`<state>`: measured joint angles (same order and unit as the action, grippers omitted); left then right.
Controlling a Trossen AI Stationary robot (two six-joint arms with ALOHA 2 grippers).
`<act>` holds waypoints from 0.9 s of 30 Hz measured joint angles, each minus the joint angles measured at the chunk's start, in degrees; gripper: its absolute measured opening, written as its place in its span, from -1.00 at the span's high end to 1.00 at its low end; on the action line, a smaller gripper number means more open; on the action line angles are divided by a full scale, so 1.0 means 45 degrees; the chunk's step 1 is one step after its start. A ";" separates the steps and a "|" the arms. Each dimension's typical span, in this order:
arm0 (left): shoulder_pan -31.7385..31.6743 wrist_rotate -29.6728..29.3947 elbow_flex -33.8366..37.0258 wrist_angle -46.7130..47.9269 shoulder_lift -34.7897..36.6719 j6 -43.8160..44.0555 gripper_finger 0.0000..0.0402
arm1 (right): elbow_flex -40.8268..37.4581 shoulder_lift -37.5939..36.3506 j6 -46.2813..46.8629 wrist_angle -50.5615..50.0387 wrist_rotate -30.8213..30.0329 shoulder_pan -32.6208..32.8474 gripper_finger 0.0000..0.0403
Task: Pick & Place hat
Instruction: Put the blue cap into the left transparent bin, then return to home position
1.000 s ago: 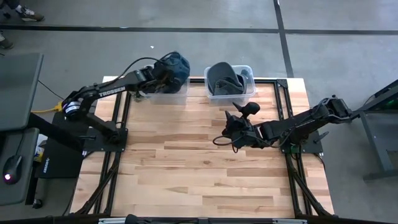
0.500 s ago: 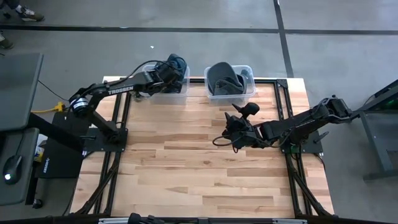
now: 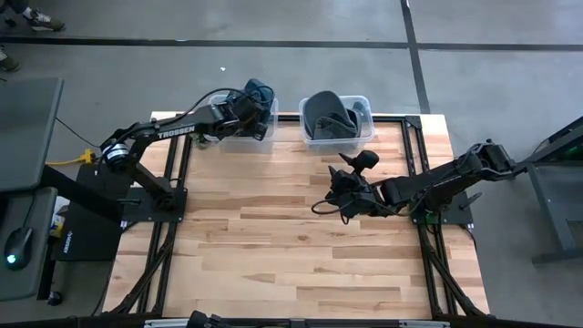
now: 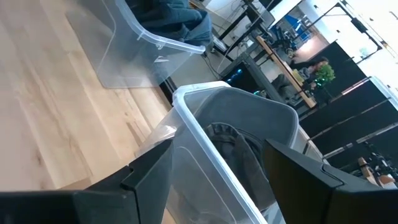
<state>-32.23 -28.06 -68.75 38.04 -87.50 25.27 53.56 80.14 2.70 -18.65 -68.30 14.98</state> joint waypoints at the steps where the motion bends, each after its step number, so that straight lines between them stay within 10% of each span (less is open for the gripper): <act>1: 0.0000 0.0055 0.0000 0.0029 0.0005 0.0001 0.16 | 0.0000 0.0000 -0.0008 0.0000 0.0078 0.0000 -0.18; 8: 0.0177 0.0024 0.0010 0.0380 0.0984 -0.0043 -0.16 | 0.0000 -0.0002 -0.0029 0.0000 0.0255 0.0000 -0.18; 27: 0.1933 0.0355 0.0000 0.1483 0.4359 -0.0996 -0.19 | -0.0005 0.0000 -0.0675 0.1291 0.1221 0.0005 -0.18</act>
<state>-23.53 -26.46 -68.75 44.71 -67.89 20.79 53.54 80.14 -0.34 -12.84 -62.81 15.00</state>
